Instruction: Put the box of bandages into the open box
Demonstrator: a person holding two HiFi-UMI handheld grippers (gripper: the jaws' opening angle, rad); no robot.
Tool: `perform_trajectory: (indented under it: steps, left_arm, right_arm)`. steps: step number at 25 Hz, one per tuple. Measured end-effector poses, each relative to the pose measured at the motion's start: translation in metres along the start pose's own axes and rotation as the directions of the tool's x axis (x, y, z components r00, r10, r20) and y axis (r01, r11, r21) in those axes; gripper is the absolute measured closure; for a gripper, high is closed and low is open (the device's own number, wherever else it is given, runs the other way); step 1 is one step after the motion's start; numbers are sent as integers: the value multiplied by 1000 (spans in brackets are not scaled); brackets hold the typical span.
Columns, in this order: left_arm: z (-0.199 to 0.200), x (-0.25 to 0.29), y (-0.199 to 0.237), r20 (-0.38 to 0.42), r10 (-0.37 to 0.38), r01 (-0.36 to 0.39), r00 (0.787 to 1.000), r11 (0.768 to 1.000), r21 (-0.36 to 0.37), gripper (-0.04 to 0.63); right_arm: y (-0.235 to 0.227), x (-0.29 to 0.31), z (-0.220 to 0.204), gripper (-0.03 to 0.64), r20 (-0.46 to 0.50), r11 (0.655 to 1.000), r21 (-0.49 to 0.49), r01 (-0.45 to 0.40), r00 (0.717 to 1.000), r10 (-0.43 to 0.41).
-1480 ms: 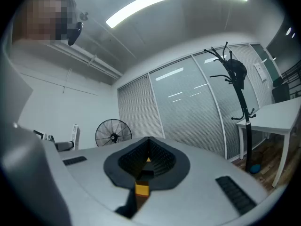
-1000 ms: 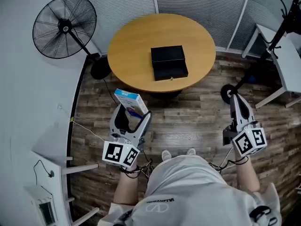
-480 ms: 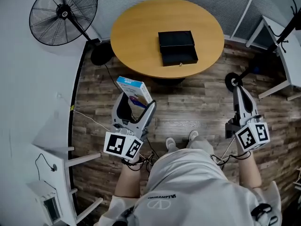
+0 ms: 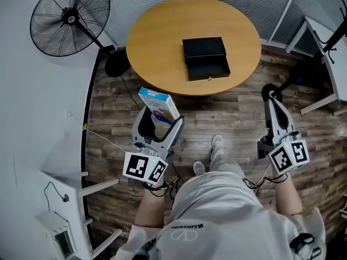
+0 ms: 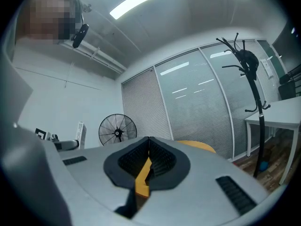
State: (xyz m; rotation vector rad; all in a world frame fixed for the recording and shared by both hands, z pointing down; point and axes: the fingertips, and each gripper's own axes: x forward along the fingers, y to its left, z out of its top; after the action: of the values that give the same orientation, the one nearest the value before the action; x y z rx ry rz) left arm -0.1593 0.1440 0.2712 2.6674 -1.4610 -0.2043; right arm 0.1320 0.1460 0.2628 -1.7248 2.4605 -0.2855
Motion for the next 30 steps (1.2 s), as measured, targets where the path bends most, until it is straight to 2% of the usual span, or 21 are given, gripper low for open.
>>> perform_trajectory:
  steps: [4,21,30]
  left_arm:
    - [1,23,5,-4,8,-8,1000,1000,30,173]
    - [-8,130,-1,-27,78,-76,997,995,63,173]
    - [-27,155,8,-84,89,-85,992,995,54,173]
  right_arm:
    - [-10,27,-4,600,-6,999,15,-28,1000,28]
    - [-85,124,7,600,-10,985,48,-165,986,166]
    - [-103,151,-6,600,-55,983,67,-171,983,175]
